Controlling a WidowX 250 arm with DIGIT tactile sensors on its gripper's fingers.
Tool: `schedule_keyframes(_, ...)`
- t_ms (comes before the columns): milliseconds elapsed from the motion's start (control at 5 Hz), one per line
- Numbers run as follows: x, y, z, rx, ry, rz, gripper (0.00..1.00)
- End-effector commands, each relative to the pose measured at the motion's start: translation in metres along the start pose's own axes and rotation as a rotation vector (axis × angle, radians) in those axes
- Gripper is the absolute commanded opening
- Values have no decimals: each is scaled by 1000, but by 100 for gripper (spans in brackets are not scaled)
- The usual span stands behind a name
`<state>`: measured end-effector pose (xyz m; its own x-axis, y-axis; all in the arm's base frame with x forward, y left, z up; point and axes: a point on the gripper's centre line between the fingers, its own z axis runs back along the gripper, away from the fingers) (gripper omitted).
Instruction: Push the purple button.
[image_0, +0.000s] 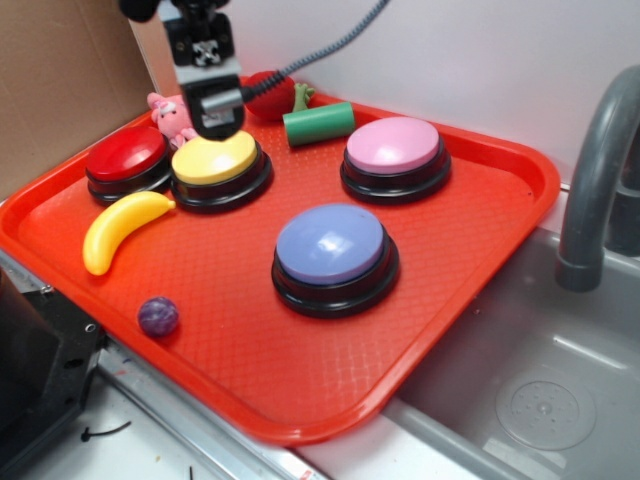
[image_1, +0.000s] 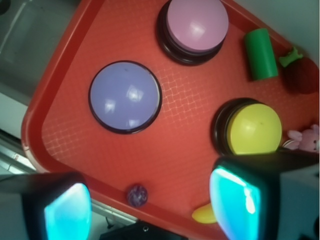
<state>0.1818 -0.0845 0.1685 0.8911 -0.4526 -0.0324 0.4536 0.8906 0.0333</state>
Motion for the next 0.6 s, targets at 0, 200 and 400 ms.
schedule_keyframes(0, -10, -1, 28, 3, -63, 63, 100)
schedule_keyframes(200, -18, 2, 34, 8, -74, 98, 100)
schedule_keyframes(400, -22, 3, 34, 32, -66, 129, 100)
